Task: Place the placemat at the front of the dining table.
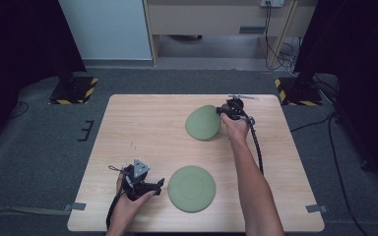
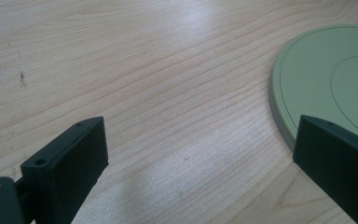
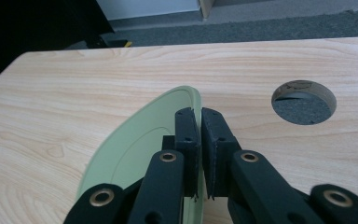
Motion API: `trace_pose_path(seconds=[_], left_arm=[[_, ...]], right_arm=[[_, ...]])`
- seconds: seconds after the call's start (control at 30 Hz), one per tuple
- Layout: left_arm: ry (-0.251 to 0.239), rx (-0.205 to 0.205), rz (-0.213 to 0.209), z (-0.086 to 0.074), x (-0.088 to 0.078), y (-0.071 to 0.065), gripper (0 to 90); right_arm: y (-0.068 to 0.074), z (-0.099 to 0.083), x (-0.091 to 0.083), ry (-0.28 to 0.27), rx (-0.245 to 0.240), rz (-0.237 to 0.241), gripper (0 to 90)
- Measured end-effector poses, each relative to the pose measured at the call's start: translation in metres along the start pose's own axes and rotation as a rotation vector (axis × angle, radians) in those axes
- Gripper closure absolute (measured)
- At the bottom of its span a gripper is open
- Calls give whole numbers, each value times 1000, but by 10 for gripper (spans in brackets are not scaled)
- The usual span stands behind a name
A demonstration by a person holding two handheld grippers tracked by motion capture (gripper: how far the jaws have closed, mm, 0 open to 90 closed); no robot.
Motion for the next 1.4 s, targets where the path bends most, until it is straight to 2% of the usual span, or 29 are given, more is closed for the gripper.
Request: trace_pose_path(seconds=[0.1, 0.17, 0.23, 0.3, 0.4, 0.57, 0.77, 1.0, 1.03, 1.23, 1.4], left_arm=[[1, -3, 1, 0, 0, 1, 23], [1, -2, 1, 0, 0, 0, 23], [1, 1, 1, 0, 0, 0, 23], [0, 1, 2, 0, 0, -1, 23], [2, 2, 3, 0, 0, -1, 23], [6, 3, 5, -1, 0, -1, 23], [9, 6, 4, -1, 2, -2, 23], [10, 3, 7, -1, 1, 0, 22], [10, 1, 8, -1, 0, 1, 22], [8, -12, 12, -1, 0, 5, 20], [8, -5, 10, 0, 1, 4, 20]], right_arm=[[-3, -3, 1, 13, -29, -26, 812], [-6, -5, 1, 15, -47, -62, 699], [-9, -6, -2, -6, -79, -93, 590], [-11, -8, -4, 2, -88, -106, 528], [-13, -9, -8, 5, -109, -114, 496], [-13, -10, -12, 21, -155, -123, 368], [-12, -7, -16, 37, -182, -131, 233], [-7, -5, -25, 49, -204, -126, 146], [-6, -4, -29, 45, -191, -122, 135], [-4, 0, -48, 21, -209, -107, 121], [-7, 1, -63, 9, -209, -100, 114]])
Point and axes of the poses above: each handheld gripper's, and its own axes: x roughly forward along the jaws, z roughly out of its top, y roughly to its left, the point moved 4 cm from there along x, roughly forward along the jaws, and after that the axes turned 10 degrees about -y, right-handed, at the moved point
